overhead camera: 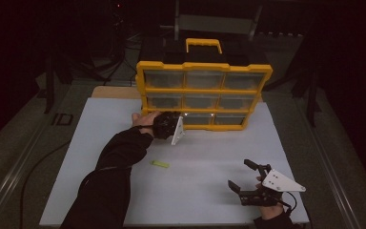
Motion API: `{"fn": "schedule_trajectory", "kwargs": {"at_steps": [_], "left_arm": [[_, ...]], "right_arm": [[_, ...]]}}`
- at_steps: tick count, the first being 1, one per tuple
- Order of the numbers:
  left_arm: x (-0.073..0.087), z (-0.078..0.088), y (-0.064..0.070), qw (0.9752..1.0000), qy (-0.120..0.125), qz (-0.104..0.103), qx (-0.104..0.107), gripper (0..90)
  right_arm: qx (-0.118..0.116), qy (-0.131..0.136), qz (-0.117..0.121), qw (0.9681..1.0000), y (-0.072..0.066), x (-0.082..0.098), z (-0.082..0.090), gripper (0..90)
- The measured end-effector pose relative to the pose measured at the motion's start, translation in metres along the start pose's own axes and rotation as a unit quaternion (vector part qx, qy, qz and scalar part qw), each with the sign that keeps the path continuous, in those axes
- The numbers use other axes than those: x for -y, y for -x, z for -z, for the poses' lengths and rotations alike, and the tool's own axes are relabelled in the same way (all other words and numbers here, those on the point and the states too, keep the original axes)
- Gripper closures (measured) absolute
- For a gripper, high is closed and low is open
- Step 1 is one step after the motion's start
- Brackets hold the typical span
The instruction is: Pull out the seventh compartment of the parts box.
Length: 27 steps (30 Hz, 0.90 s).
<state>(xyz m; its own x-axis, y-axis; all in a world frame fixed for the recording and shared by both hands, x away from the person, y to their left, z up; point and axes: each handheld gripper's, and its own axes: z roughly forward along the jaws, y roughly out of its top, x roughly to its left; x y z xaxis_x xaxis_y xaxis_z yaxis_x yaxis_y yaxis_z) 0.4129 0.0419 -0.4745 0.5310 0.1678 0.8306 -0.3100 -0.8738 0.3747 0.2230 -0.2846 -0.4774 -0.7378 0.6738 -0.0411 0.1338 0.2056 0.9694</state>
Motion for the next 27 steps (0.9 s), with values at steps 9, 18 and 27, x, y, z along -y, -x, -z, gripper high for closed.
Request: {"fn": "schedule_trajectory", "kwargs": {"at_steps": [9,18,27], "left_arm": [[0.000,0.002,-0.011,0.9993,-0.001,0.008,0.036,73.1],[-0.004,0.003,-0.019,0.9978,-0.013,0.005,0.065,73.4],[0.001,0.003,-0.012,0.9977,-0.003,-0.053,0.041,73.6]], "right_arm": [[0.001,-0.001,-0.004,1.0000,0.002,0.001,0.000,9.1],[0.001,0.000,-0.003,1.0000,0.002,0.001,0.001,9.1],[0.003,0.002,-0.007,1.0000,0.003,0.001,0.002,9.1]]}}
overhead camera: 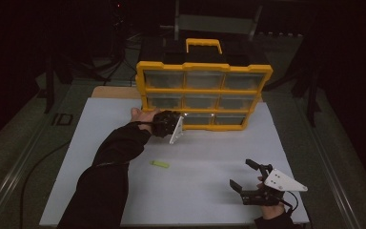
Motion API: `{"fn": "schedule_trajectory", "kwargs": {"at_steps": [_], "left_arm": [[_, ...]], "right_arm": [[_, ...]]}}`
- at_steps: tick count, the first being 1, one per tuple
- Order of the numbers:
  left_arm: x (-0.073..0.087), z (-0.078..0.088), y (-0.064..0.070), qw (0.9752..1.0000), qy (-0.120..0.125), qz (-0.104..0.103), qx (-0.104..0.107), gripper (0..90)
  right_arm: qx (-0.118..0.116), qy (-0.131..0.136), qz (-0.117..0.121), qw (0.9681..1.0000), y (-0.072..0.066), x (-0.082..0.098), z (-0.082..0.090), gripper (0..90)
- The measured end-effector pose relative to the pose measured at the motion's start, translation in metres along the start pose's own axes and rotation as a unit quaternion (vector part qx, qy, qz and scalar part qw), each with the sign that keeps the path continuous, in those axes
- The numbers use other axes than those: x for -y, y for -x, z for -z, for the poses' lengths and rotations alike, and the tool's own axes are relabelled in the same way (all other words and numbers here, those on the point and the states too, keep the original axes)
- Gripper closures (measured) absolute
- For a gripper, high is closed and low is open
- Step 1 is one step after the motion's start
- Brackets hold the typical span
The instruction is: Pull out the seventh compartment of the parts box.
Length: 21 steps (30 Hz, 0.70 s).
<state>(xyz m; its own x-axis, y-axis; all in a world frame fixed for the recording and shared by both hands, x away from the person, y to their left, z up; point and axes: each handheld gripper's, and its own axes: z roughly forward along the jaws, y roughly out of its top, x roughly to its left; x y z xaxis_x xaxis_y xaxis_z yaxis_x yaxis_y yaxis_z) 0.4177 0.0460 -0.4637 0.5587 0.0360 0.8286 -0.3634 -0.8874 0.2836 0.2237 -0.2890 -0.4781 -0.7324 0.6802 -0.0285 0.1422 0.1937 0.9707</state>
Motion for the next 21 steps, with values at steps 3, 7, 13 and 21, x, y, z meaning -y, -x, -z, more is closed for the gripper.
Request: {"fn": "schedule_trajectory", "kwargs": {"at_steps": [3,7,13,21], "left_arm": [[0.0006,-0.0001,-0.0007,1.0000,0.002,0.004,0.003,73.4],[0.0003,0.0001,0.0007,1.0000,0.000,-0.006,-0.001,73.4],[-0.0049,-0.0014,0.0012,0.9998,-0.018,0.000,-0.004,73.6],[-0.0041,-0.0016,-0.0027,0.9998,-0.011,0.014,0.013,74.7]], "right_arm": [[-0.001,-0.001,0.004,1.0000,-0.0019,-0.0011,-0.0008,9.1],[-0.001,-0.001,0.006,1.0000,-0.0027,-0.0015,-0.0009,9.2],[0.001,0.002,0.000,1.0000,0.0002,-0.0006,0.0010,9.1],[-0.001,0.000,0.008,1.0000,-0.0040,-0.0028,-0.0009,9.1]]}}
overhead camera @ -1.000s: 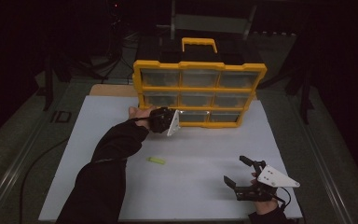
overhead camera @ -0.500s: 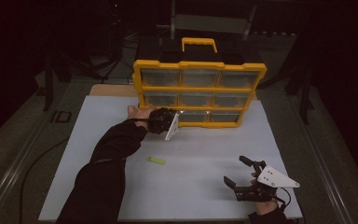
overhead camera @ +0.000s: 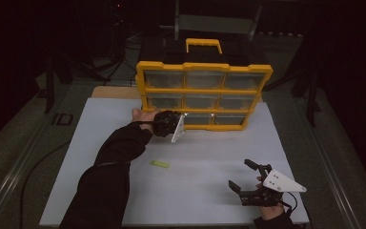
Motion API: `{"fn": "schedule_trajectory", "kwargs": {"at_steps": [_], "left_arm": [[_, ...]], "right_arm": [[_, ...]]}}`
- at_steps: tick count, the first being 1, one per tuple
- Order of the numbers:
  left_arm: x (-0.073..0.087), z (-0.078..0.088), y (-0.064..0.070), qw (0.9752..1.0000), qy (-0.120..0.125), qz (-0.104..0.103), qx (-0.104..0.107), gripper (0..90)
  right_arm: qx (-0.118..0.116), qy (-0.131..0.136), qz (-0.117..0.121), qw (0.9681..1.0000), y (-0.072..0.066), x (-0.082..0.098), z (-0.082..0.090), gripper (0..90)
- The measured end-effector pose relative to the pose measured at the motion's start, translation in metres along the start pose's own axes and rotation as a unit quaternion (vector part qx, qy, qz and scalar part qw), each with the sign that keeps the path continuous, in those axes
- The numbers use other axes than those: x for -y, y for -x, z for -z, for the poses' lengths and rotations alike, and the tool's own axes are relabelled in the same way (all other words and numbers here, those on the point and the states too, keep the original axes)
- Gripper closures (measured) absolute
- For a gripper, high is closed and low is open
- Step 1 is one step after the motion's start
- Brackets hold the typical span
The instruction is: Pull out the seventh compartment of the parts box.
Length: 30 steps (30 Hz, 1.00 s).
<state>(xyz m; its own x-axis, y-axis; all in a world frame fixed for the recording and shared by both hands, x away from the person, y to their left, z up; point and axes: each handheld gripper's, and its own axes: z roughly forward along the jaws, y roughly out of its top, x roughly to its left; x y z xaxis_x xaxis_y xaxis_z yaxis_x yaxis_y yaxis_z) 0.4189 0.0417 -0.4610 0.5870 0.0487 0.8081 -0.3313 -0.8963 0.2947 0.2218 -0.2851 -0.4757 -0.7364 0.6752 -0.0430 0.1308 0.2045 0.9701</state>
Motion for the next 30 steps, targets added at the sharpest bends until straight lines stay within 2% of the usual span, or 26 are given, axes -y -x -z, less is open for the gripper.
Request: {"fn": "schedule_trajectory", "kwargs": {"at_steps": [4,9,12,17,18,19,23,27,30], "left_arm": [[-0.0023,0.0005,-0.0024,0.9999,-0.009,-0.008,0.007,74.8],[-0.0041,-0.0005,-0.0014,0.9998,-0.013,-0.012,0.002,75.1],[-0.0043,-0.0005,0.0008,0.9998,-0.013,-0.012,-0.004,75.2],[-0.0038,-0.0010,0.0025,0.9997,-0.009,-0.017,-0.012,75.2],[-0.0038,-0.0010,0.0025,0.9997,-0.009,-0.017,-0.012,75.3],[-0.0061,-0.0029,0.0012,0.9999,-0.007,-0.002,-0.007,75.4],[-0.0049,-0.0024,0.0037,0.9999,-0.004,-0.002,-0.015,75.4],[-0.0046,0.0021,0.0024,1.0000,-0.002,0.000,-0.009,75.5],[-0.0062,0.0061,0.0053,0.9999,-0.006,-0.010,-0.009,75.4]], "right_arm": [[0.004,0.004,-0.007,1.0000,0.0033,0.0006,0.0020,9.2],[0.001,0.006,-0.014,0.9999,0.0048,0.0013,0.0009,9.1],[0.001,0.005,-0.007,1.0000,0.0023,0.0000,0.0001,9.1],[0.001,0.004,-0.008,1.0000,0.0031,0.0004,-0.0006,9.1],[0.001,0.005,-0.010,0.9999,0.0035,0.0006,-0.0006,9.2],[0.001,0.005,-0.012,0.9999,0.0044,0.0009,-0.0010,9.1],[-0.001,0.006,-0.013,0.9999,0.0038,0.0000,-0.0023,9.2],[-0.002,0.007,-0.008,0.9999,0.0027,-0.0007,-0.0013,9.1],[-0.002,0.008,-0.013,0.9999,0.0042,0.0001,-0.0012,9.1]]}}
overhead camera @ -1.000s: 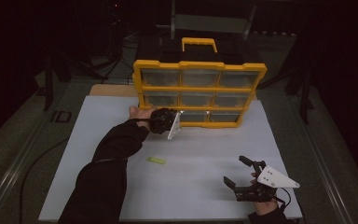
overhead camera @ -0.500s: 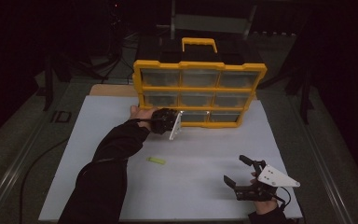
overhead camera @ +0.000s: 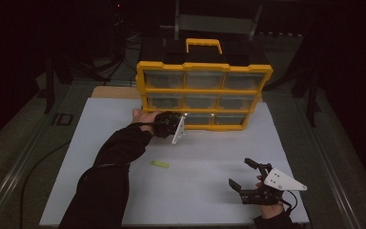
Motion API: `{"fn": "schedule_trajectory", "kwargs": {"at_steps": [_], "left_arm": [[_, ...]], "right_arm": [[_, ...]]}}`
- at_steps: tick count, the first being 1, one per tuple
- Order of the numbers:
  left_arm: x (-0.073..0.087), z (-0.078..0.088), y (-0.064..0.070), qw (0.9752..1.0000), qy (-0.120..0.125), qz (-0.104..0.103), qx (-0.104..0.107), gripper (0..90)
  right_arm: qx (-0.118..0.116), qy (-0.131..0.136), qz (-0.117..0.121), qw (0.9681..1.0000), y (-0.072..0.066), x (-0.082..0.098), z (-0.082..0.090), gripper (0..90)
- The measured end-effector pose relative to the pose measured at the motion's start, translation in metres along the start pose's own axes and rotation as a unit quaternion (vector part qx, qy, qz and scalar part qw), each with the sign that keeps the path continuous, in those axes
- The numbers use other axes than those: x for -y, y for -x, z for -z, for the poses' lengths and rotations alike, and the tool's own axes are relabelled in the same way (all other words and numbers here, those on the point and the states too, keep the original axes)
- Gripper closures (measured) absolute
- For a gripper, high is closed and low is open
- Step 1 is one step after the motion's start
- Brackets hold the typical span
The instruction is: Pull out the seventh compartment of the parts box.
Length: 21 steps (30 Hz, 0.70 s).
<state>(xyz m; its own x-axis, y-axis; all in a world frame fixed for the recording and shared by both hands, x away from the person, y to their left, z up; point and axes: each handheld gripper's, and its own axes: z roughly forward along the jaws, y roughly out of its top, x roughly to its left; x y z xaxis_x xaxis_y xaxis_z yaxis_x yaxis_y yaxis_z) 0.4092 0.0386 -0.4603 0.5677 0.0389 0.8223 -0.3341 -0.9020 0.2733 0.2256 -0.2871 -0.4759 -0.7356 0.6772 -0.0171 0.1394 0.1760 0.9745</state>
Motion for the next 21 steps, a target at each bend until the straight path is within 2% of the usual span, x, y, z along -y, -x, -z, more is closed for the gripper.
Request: {"fn": "schedule_trajectory", "kwargs": {"at_steps": [1,7,11,16,18,21], "left_arm": [[-0.001,0.001,0.001,1.0000,0.004,0.007,0.001,75.4],[-0.003,0.008,0.009,1.0000,0.006,0.005,-0.002,75.4],[-0.006,0.014,0.015,1.0000,0.006,0.004,-0.006,75.3],[-0.009,0.020,0.021,0.9999,0.000,0.002,-0.011,75.3],[-0.010,0.022,0.022,0.9999,0.006,0.007,-0.008,75.2],[-0.011,0.027,0.023,1.0000,0.006,0.001,-0.004,75.3]], "right_arm": [[0.001,0.000,-0.002,1.0000,0.001,0.000,0.000,9.1],[0.004,0.003,0.001,1.0000,0.000,0.000,0.001,9.1],[0.018,0.002,0.012,0.9998,0.002,0.001,-0.001,9.1],[0.019,0.004,0.007,0.9998,0.003,0.001,-0.001,9.1],[0.018,0.007,0.004,0.9998,0.004,0.001,0.000,9.1],[0.017,0.007,0.001,0.9998,0.004,0.001,0.000,9.1]]}}
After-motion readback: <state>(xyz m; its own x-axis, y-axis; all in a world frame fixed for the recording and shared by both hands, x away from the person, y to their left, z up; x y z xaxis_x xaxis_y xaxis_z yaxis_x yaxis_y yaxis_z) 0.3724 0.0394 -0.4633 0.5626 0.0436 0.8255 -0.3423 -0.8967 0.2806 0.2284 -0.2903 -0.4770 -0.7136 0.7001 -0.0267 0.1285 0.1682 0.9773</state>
